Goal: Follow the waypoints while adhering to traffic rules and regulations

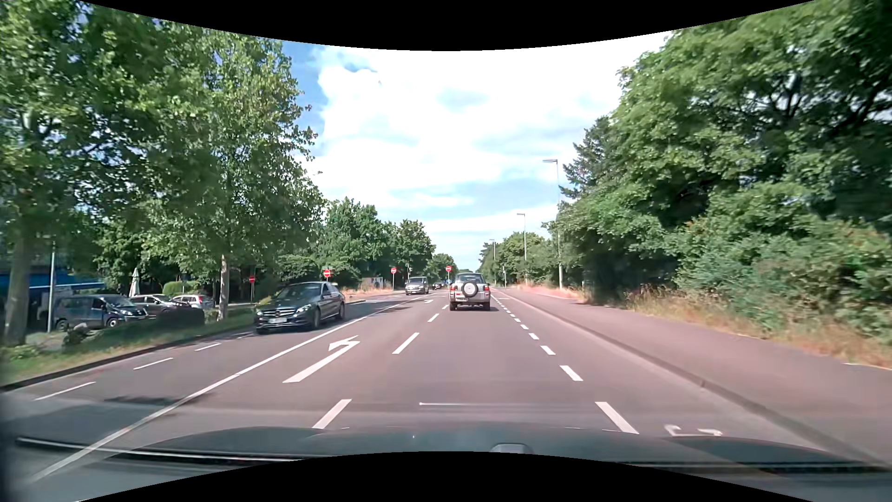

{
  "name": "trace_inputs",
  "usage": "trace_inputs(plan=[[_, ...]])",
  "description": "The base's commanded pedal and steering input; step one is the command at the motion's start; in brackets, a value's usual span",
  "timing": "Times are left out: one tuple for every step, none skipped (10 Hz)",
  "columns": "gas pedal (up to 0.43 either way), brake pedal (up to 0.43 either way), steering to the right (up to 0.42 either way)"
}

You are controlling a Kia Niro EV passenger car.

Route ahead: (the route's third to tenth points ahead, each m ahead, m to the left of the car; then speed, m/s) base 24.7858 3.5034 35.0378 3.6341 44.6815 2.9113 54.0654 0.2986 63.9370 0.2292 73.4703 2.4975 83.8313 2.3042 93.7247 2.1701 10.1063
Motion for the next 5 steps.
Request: trace_inputs(plan=[[0.067, 0.000, -0.003], [0.079, 0.000, -0.003], [0.087, 0.000, -0.003], [0.087, 0.000, -0.003], [0.098, 0.000, -0.003]])
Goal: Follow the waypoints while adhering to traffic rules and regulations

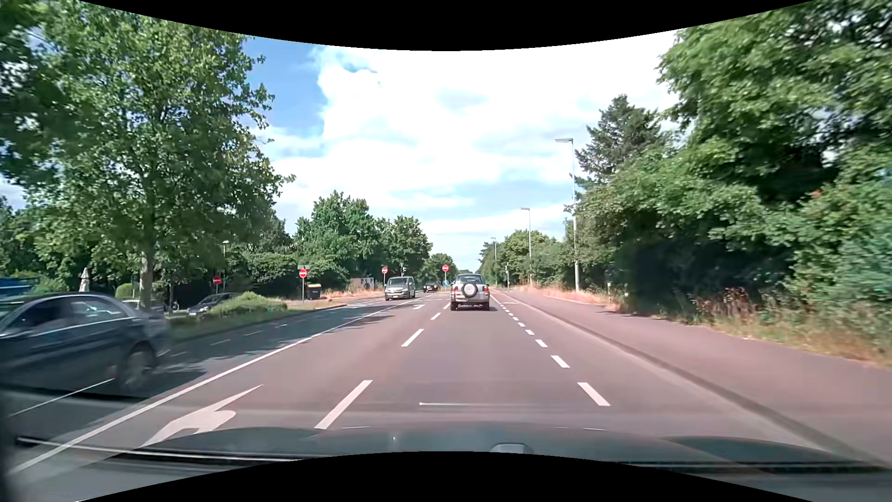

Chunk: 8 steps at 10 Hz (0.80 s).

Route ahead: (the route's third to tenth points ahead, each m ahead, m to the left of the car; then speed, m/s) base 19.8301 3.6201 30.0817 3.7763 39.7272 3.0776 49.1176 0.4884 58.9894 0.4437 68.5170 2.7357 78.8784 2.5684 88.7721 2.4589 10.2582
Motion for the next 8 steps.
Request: trace_inputs(plan=[[0.098, 0.000, -0.003], [0.110, 0.000, -0.003], [0.110, 0.000, -0.003], [0.110, 0.000, -0.003], [0.110, 0.000, -0.003], [0.110, 0.000, -0.003], [0.110, 0.000, -0.003], [0.110, 0.000, -0.003]])
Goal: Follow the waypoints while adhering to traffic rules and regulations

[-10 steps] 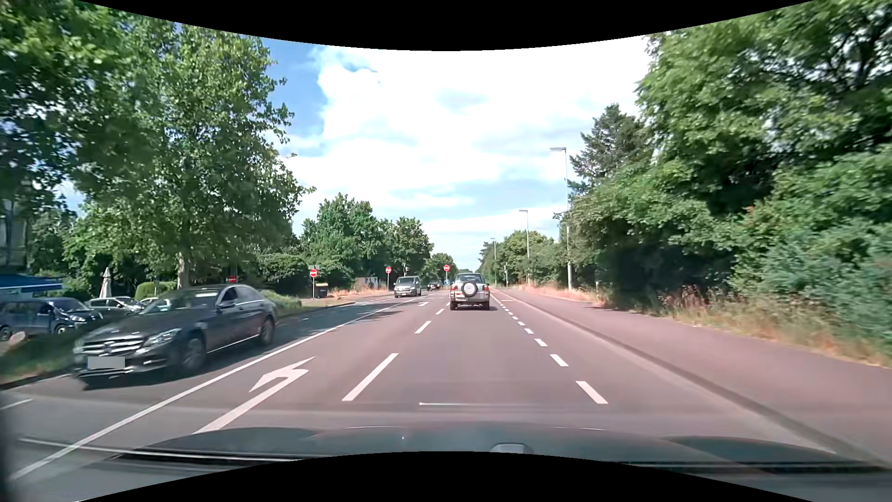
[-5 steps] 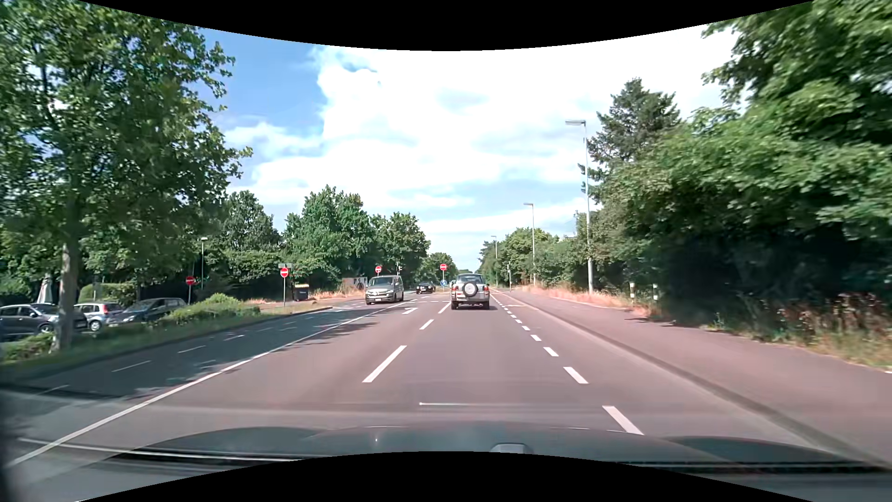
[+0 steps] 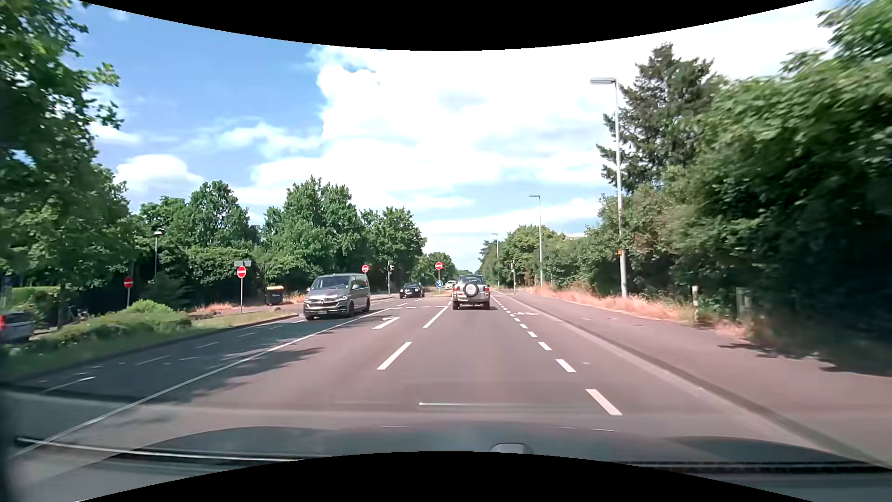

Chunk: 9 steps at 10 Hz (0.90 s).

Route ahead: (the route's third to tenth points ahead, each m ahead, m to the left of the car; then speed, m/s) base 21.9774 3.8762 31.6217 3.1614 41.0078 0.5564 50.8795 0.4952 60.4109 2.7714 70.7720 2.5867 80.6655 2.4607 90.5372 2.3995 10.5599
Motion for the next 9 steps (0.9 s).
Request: trace_inputs(plan=[[0.110, 0.000, -0.003], [0.110, 0.000, -0.003], [0.110, 0.000, -0.003], [0.110, 0.000, -0.003], [0.110, 0.000, -0.003], [0.110, 0.000, -0.003], [0.110, 0.000, -0.003], [0.110, 0.000, -0.002], [0.110, 0.000, -0.003]])
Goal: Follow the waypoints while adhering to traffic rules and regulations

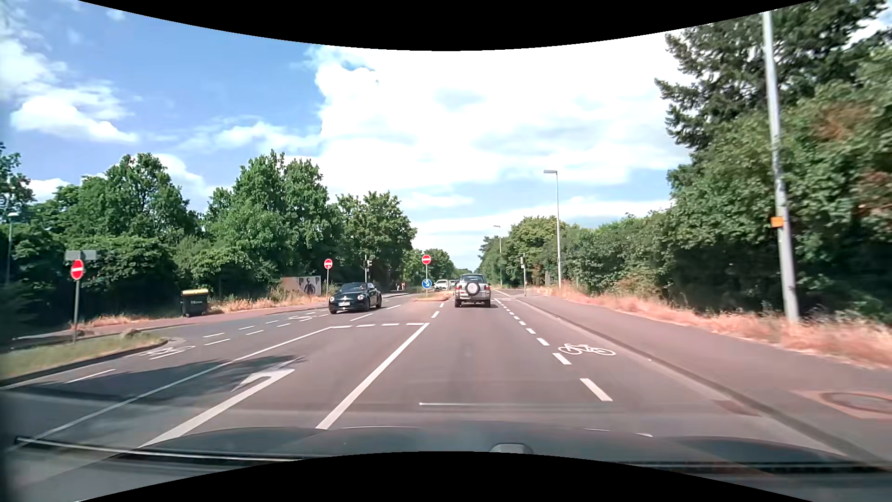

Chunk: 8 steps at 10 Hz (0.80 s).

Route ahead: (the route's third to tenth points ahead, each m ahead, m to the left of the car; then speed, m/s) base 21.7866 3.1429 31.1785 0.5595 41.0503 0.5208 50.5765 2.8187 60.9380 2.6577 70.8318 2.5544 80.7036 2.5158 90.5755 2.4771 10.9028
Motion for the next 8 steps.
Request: trace_inputs(plan=[[0.110, 0.000, -0.002], [0.110, 0.000, -0.002], [0.110, 0.000, -0.002], [0.110, 0.000, -0.002], [0.110, 0.000, -0.002], [0.110, 0.000, -0.002], [0.110, 0.000, -0.002], [0.110, 0.000, -0.002]])
